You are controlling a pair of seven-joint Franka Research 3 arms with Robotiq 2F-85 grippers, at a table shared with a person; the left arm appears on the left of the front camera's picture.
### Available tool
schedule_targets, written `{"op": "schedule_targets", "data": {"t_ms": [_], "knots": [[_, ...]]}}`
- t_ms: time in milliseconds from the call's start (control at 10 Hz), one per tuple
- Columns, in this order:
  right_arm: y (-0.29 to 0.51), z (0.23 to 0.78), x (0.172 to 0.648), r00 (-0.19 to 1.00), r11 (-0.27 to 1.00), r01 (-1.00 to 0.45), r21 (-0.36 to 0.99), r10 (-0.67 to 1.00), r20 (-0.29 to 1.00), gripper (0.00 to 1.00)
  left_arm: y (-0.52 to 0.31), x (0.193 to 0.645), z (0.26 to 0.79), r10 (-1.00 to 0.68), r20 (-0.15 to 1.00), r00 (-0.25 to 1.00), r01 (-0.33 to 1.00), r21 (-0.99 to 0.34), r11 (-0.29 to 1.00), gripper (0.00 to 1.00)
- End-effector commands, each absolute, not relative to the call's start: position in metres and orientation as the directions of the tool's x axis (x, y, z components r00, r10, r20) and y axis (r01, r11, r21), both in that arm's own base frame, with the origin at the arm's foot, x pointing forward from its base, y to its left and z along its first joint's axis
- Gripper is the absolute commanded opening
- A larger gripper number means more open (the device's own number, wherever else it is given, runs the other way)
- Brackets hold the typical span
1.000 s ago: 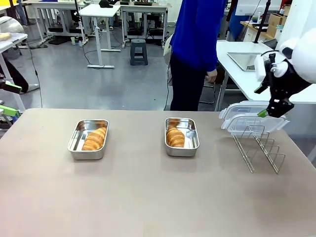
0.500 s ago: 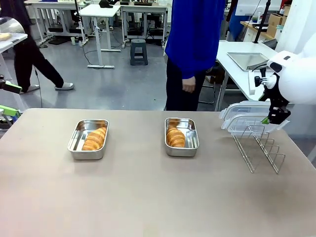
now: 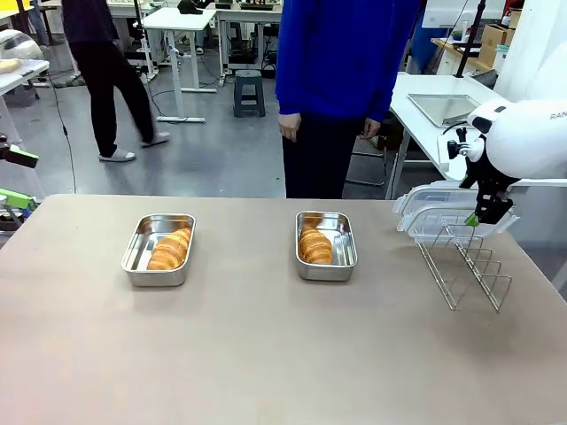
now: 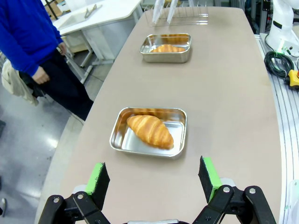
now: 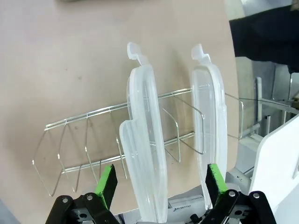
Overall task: Place the bread in airtight containers.
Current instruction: Pick up one Airtight Container lid and hand it to the human.
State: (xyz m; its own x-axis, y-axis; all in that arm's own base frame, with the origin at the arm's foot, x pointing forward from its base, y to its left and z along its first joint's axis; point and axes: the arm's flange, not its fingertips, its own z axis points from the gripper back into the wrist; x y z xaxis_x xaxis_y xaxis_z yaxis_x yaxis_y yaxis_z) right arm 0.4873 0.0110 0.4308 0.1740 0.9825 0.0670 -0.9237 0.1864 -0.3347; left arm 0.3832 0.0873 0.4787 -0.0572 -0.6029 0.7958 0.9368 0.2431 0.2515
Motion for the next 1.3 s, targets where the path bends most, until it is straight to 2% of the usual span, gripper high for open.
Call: {"op": "schedule_targets", "data": {"t_ms": [0,300,400,500,600,700,800,1200], "knots": [[0.009,0.431,0.502,0.167,0.180,-0.936,-0.302,0.984,0.068,1.00,0.085,0.382,0.476,-0.585,0.807,-0.080,0.931,0.270,0.245,1.00],[0.006,0.422,0.512,0.164,0.178,-0.945,-0.276,0.984,0.075,1.00,0.085,0.382,0.476,-0.585,0.807,-0.080,0.931,0.270,0.245,1.00],[0.006,0.421,0.515,0.164,0.182,-0.941,-0.286,0.983,0.086,0.50,0.085,0.382,0.476,-0.585,0.807,-0.080,0.931,0.270,0.245,1.00],[0.005,0.421,0.516,0.158,0.174,-0.943,-0.284,0.984,0.082,0.41,0.085,0.382,0.476,-0.585,0.807,-0.080,0.931,0.270,0.245,1.00],[0.005,0.422,0.516,0.157,0.173,-0.943,-0.285,0.984,0.081,0.00,0.085,0.382,0.476,-0.585,0.807,-0.080,0.931,0.270,0.245,1.00],[0.006,0.422,0.513,0.152,0.168,-0.944,-0.283,0.985,0.080,0.36,0.085,0.382,0.476,-0.585,0.807,-0.080,0.931,0.270,0.245,1.00],[0.005,0.424,0.510,0.151,0.166,-0.945,-0.283,0.986,0.073,0.00,0.085,0.382,0.476,-0.585,0.807,-0.080,0.931,0.270,0.245,1.00],[0.003,0.435,0.493,0.138,0.147,-0.954,-0.261,0.989,0.050,0.00,0.085,0.382,0.476,-0.585,0.807,-0.080,0.931,0.270,0.245,1.00]]}}
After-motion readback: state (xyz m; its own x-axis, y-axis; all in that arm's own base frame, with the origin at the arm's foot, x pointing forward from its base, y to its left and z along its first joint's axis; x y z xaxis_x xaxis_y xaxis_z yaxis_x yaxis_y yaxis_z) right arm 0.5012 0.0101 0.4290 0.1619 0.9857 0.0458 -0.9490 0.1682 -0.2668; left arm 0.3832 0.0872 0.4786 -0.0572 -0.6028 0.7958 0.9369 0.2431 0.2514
